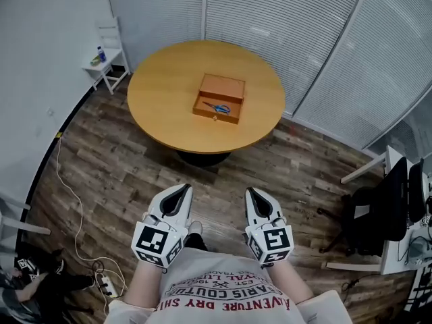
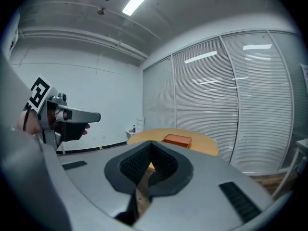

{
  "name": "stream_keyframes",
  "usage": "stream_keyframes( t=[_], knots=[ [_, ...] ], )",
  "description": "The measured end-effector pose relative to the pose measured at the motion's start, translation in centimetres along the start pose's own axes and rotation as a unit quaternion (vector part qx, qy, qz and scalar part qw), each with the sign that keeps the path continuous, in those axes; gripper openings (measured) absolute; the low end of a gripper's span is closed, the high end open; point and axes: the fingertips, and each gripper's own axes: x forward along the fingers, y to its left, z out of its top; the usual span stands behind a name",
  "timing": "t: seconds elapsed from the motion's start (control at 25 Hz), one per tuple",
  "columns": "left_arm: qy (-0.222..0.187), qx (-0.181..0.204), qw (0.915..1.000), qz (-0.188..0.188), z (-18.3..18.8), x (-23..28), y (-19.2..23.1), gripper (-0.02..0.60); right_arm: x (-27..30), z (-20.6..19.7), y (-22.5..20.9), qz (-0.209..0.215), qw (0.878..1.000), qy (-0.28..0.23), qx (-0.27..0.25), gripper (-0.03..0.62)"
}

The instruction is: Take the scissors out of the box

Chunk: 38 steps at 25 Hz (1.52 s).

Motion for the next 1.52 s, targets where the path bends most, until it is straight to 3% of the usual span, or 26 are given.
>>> stream_keyframes(
  t=[0.44,0.88,1.24,1.4,1.52],
  knots=[
    [-0.008,0.017,0.9993,-0.033,3.6,10.5,14.4,0.009,16.4,3.4,-1.7,-0.034,0.999,0.002,-0.002,0.009],
    [0.016,-0.001,0.9993,-0.032,2.8,18.7,19.2,0.009,25.0,4.1,-6.9,-0.032,0.999,0.011,0.004,0.009],
    [0.018,-0.021,0.999,0.035,3.3,27.0,23.0,0.009,34.6,4.8,-13.0,0.042,0.998,0.035,-0.008,0.009],
    [0.009,-0.033,0.9975,0.063,3.3,31.6,24.1,0.009,39.0,2.2,-15.5,0.11,0.989,0.101,-0.016,0.009],
    [0.008,-0.037,0.9963,0.077,2.6,34.5,25.2,0.009,42.3,-1.2,-16.1,0.164,0.971,0.17,-0.038,0.009]
  ],
)
